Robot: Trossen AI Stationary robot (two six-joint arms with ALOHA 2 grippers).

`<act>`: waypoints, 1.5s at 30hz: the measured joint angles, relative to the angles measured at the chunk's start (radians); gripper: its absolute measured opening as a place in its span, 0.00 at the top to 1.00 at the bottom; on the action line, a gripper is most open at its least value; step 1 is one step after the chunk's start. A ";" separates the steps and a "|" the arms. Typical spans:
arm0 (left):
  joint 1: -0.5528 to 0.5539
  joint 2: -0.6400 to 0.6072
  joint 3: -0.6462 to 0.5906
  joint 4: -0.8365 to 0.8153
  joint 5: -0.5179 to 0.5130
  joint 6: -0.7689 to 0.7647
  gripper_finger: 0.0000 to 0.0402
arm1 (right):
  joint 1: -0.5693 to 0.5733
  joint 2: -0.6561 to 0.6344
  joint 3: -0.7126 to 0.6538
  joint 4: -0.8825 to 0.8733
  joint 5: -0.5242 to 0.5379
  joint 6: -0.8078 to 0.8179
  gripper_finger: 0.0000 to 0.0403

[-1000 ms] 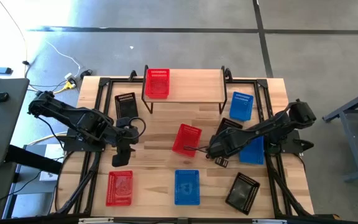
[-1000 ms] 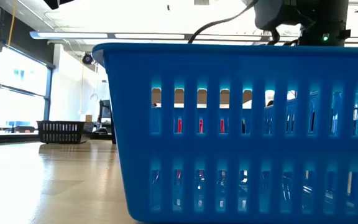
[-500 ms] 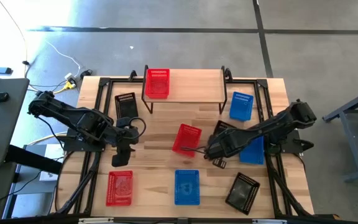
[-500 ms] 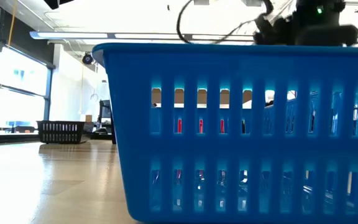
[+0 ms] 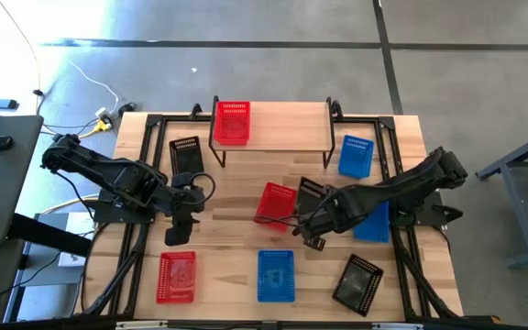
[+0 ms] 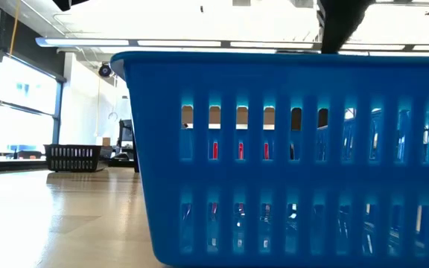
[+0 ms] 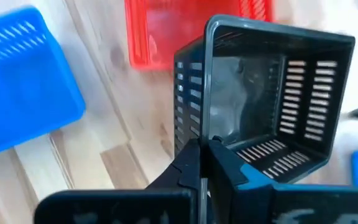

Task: Stack baskets on shelf by color
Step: Put the top right black basket on the shelf

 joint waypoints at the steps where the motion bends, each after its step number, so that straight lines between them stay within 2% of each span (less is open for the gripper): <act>1: 0.000 0.000 0.000 0.000 0.000 -0.001 0.68 | 0.000 0.000 0.019 -0.008 0.009 -0.018 1.00; 7: 0.000 0.000 0.000 0.000 0.000 -0.020 0.68 | -0.013 0.000 0.137 -0.057 0.103 -0.180 1.00; 12: 0.000 0.000 0.000 0.000 -0.001 -0.078 0.68 | -0.051 0.000 0.228 -0.125 0.234 -0.346 1.00; 16: 0.000 0.000 0.000 0.000 -0.001 -0.133 0.68 | -0.105 -0.001 0.281 -0.187 0.324 -0.469 1.00; 20: 0.000 0.000 0.000 0.001 -0.002 -0.188 0.68 | -0.185 -0.001 0.292 -0.217 0.363 -0.590 1.00; 30: 0.000 0.000 0.000 0.015 -0.028 -0.285 0.68 | -0.406 0.008 0.283 -0.240 0.339 -0.752 1.00; 39: 0.000 0.000 0.000 0.015 -0.030 -0.291 0.68 | -0.539 0.019 0.282 -0.237 0.171 -0.877 1.00; 45: 0.000 0.000 0.000 0.015 -0.030 -0.286 0.68 | -0.586 0.028 0.282 -0.232 0.112 -0.967 1.00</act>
